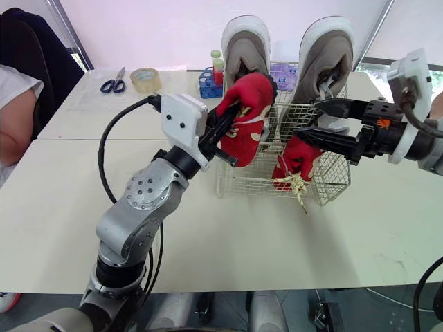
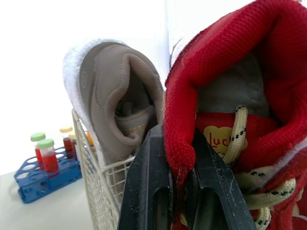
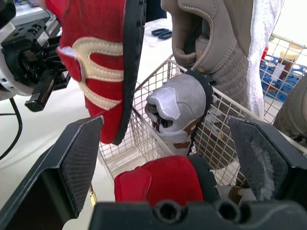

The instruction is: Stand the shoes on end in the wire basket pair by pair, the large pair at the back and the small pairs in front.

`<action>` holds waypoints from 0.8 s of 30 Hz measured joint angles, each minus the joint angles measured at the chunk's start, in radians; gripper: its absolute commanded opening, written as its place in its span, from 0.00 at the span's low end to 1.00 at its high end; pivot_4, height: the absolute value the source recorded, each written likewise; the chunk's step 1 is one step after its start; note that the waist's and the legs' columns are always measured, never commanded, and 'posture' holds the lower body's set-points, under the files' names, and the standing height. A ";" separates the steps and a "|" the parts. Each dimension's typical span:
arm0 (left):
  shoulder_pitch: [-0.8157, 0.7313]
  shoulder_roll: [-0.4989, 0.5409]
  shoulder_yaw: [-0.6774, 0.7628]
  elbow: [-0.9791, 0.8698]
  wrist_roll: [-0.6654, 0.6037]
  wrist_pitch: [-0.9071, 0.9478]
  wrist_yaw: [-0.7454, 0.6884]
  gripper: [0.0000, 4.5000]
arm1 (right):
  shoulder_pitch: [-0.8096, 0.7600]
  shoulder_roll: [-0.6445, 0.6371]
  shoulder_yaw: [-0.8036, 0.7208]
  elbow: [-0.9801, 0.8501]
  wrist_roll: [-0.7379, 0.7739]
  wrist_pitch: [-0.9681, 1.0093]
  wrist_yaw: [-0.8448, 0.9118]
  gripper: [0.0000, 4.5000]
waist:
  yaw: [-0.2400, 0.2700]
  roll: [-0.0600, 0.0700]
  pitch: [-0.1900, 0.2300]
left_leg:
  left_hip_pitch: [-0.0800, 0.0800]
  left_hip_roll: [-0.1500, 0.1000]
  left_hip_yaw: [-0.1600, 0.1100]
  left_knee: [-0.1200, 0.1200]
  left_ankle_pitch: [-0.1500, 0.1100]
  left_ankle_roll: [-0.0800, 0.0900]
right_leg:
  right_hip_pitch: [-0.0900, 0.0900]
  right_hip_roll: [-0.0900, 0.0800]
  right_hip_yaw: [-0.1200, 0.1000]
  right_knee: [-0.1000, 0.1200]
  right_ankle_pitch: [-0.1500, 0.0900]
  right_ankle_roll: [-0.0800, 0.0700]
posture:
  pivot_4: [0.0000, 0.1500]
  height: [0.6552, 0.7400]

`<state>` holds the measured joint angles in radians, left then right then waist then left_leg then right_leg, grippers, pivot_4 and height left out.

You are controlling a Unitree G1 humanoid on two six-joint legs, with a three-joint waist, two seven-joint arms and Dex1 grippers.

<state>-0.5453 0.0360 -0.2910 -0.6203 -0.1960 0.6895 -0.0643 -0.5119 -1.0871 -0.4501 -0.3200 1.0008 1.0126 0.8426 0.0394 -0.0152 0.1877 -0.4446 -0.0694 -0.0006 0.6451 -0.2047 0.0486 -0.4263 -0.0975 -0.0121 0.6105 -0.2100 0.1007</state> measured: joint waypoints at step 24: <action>0.171 -0.040 -0.106 0.014 0.132 -0.106 0.007 0.02 | 0.002 0.008 -0.001 0.022 -0.006 -0.024 -0.009 1.00 | -0.004 0.009 -0.007 | 0.000 0.003 0.000 -0.001 -0.001 0.000 | 0.000 0.000 -0.002 -0.001 -0.001 0.000 | 1.00 1.00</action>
<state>-0.3747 -0.0038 -0.3967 -0.6059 -0.0639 0.5836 -0.0573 -0.5103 -1.0790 -0.4509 -0.2983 0.9951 0.9889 0.8331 0.0355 -0.0059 0.1807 -0.4445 -0.0663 -0.0009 0.6443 -0.2053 0.0485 -0.4261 -0.0976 -0.0141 0.6094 -0.2105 0.1012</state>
